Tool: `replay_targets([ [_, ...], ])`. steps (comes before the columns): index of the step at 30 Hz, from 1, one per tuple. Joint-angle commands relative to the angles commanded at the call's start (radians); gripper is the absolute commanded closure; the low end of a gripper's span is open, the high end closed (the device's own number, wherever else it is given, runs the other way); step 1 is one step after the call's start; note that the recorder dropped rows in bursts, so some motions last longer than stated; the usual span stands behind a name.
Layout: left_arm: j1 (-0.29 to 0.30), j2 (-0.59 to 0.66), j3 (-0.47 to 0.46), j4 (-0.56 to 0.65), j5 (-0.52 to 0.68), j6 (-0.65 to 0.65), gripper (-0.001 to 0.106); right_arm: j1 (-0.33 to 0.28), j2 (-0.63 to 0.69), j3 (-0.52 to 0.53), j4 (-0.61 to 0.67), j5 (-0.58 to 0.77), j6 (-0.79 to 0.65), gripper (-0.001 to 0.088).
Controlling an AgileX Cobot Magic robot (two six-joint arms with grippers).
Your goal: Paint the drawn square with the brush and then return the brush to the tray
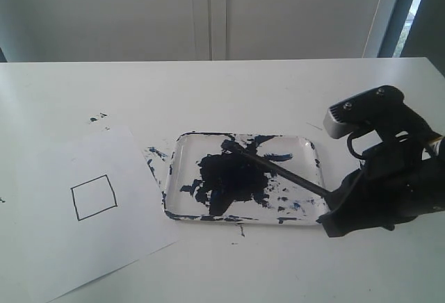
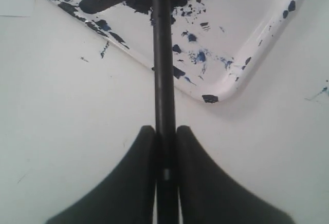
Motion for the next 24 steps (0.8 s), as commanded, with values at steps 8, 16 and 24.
replay_targets([
  [8,0.0,0.168,0.0,-0.005,-0.007,0.026,0.062,0.0,0.0,0.0,0.019,0.017,0.0,0.0868],
  [16,0.0,0.337,0.0,0.002,-0.076,0.028,0.062,0.0,0.002,0.04,0.011,0.025,0.002,0.0868],
  [24,0.0,0.418,0.0,-0.049,-0.088,0.028,0.062,0.0,0.006,0.105,-0.015,-0.047,0.004,0.0868],
])
